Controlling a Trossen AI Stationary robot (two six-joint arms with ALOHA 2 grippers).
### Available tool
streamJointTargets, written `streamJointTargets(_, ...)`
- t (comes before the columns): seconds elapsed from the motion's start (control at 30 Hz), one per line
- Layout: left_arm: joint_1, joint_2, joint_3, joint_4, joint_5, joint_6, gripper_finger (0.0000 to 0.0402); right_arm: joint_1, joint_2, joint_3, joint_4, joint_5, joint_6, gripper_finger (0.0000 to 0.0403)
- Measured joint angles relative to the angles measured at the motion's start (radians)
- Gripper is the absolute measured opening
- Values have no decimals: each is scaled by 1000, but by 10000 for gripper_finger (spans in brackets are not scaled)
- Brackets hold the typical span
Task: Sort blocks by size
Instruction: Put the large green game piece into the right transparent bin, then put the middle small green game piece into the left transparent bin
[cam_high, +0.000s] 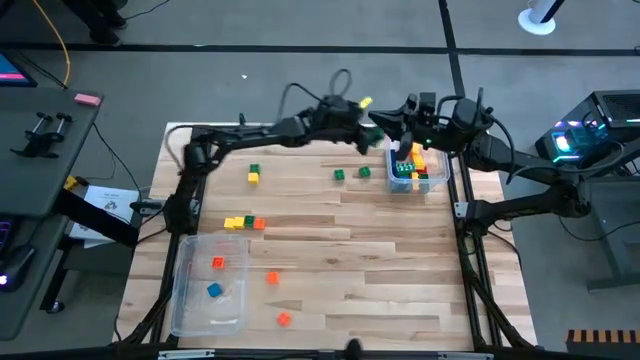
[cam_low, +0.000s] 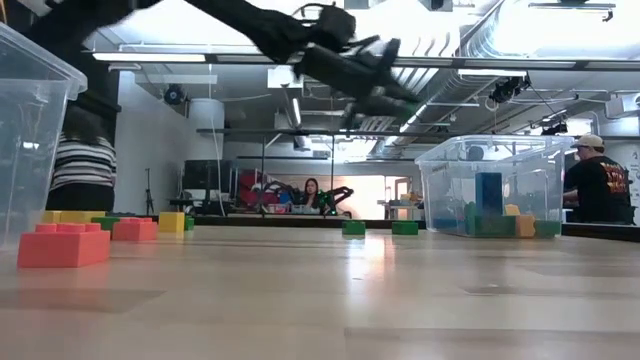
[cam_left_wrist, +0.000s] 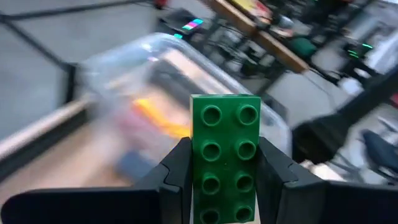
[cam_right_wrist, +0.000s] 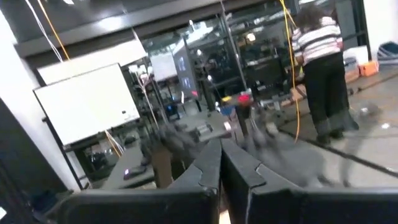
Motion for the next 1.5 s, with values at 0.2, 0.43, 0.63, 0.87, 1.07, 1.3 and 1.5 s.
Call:
streamJointTargets(0.2, -49, 219, 282, 64, 23, 16, 87, 0, 0, 0, 34, 0, -2, 1)
streamJointTargets(0.43, -71, 334, 429, 41, 23, 17, 219, 0, 0, 0, 32, 0, -2, 1)
streamJointTargets(0.63, -17, 285, 432, -171, 85, 33, 284, -6, 0, 0, 39, 1, -9, 1)
streamJointTargets(0.87, 99, 121, 408, -739, 98, 223, 279, -43, 0, 0, 39, 3, -16, 1)
streamJointTargets(1.07, 141, -239, 1, -652, -34, 251, 277, -99, 0, 0, -46, -5, -56, 13)
streamJointTargets(1.3, 124, -808, -781, -43, -71, -79, 277, -182, 118, 13, -171, -220, -53, 142)
streamJointTargets(1.5, 68, -1074, -1123, 336, -123, -329, 277, -179, 407, 212, -555, -222, -411, 259)
